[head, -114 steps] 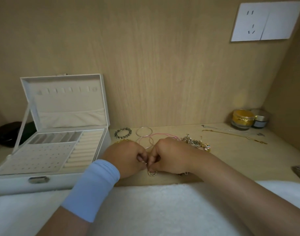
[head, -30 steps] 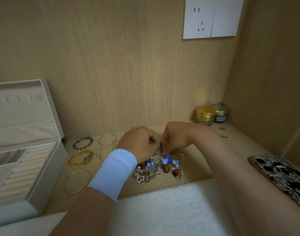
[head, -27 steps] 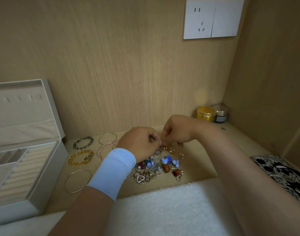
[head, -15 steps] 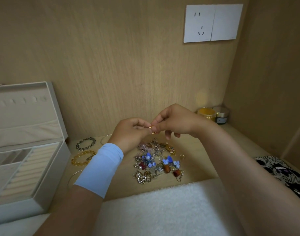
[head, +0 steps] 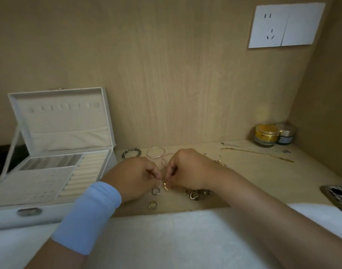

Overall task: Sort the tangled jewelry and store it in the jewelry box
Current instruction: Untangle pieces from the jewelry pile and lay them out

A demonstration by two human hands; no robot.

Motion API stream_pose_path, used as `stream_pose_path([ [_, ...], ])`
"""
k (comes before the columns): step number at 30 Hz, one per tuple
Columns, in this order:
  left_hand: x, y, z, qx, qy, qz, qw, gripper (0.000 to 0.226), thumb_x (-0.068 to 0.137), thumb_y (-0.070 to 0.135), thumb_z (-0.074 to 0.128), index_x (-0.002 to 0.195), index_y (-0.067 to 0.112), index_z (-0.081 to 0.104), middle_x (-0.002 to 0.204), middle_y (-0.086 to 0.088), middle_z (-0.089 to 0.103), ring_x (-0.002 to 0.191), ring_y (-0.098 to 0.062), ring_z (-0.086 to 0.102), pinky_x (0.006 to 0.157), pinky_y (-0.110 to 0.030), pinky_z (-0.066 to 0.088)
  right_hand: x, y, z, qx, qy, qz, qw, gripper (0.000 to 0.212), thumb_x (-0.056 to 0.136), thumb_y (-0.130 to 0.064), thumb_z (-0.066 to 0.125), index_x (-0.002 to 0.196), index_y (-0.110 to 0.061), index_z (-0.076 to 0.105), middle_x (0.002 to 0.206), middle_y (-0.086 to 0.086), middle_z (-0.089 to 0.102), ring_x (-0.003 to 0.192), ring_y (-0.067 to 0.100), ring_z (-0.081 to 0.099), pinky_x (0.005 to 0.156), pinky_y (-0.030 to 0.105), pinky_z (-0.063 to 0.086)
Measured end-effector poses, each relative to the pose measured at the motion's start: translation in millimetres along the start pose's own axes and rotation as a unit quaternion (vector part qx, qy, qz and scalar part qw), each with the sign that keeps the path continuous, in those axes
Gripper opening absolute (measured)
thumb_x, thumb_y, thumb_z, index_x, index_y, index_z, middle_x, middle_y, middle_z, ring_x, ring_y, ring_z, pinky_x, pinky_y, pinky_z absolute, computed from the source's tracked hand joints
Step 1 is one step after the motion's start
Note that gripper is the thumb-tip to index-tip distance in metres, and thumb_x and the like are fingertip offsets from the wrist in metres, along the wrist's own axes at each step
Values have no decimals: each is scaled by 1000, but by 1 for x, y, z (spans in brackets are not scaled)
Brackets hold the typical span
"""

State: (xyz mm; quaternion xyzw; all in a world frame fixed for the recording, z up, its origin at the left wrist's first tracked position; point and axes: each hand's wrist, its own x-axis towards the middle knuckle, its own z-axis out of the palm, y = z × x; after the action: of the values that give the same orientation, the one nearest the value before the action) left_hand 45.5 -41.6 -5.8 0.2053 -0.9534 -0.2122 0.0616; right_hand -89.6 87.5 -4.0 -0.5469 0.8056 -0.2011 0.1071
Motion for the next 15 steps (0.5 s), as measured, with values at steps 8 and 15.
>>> stream_pose_path([
  [8, -2, -6, -2, 63, -46, 27, 997, 3, 78, 36, 77, 78, 36, 75, 77, 20, 63, 74, 5, 56, 71, -18, 40, 2, -6, 19, -65, 36, 17, 997, 6, 75, -34, 72, 80, -32, 75, 84, -10, 72, 86, 14, 66, 77, 31, 55],
  [15, -5, -16, -5, 100, -20, 16, 995, 7, 80, 43, 72, 76, 37, 70, 89, 17, 66, 86, -3, 60, 82, -23, 49, 3, -3, 18, -44, 15, 0, 999, 6, 83, -34, 71, 86, -33, 77, 87, -15, 73, 89, 8, 65, 82, 32, 55],
])
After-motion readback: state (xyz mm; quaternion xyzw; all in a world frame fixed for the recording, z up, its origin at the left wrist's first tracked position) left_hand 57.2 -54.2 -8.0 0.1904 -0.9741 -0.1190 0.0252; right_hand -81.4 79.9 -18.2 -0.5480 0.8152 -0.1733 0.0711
